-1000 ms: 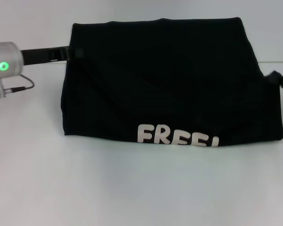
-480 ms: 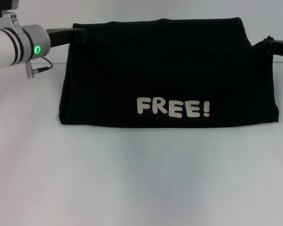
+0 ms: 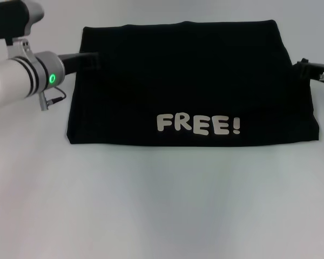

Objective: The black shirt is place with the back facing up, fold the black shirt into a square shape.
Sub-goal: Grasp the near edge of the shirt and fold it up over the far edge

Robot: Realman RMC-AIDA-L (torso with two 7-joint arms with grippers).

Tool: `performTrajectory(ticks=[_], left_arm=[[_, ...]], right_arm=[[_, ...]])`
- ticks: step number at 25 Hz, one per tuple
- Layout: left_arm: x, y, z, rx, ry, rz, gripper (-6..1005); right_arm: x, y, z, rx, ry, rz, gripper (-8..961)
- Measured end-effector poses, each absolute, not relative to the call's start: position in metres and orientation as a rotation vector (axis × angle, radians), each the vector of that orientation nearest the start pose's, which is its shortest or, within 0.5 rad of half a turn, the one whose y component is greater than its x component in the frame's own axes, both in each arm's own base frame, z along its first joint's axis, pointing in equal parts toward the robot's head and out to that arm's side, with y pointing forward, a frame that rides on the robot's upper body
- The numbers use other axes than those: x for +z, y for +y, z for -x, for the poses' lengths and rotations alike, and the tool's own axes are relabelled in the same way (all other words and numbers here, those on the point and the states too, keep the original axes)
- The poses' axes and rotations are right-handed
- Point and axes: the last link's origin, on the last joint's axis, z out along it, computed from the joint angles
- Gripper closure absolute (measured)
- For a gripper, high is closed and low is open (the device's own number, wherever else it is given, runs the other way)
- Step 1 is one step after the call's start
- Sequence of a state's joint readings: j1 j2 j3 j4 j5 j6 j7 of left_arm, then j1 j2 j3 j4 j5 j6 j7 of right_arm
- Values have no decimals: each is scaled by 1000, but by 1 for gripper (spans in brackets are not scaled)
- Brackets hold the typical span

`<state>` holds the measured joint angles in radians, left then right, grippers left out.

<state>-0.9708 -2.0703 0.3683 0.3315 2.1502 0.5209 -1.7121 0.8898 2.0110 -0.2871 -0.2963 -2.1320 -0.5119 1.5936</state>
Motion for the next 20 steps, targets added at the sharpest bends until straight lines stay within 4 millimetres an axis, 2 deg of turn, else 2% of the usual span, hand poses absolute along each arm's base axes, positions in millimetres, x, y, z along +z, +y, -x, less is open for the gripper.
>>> performTrajectory(ticks=[10,12,20], left_arm=[[-15,480,242,-456,-1137,1873,934],[-16,479,243,-455,-1140,1873,933],[-16,478,247,-448,-1147,1864,929]], right_arm=[[17,468,-289,389,1090,1821,747],[17,468,-289,384,1077,1813,506],[22,469,-285,446,1079,1773,366]])
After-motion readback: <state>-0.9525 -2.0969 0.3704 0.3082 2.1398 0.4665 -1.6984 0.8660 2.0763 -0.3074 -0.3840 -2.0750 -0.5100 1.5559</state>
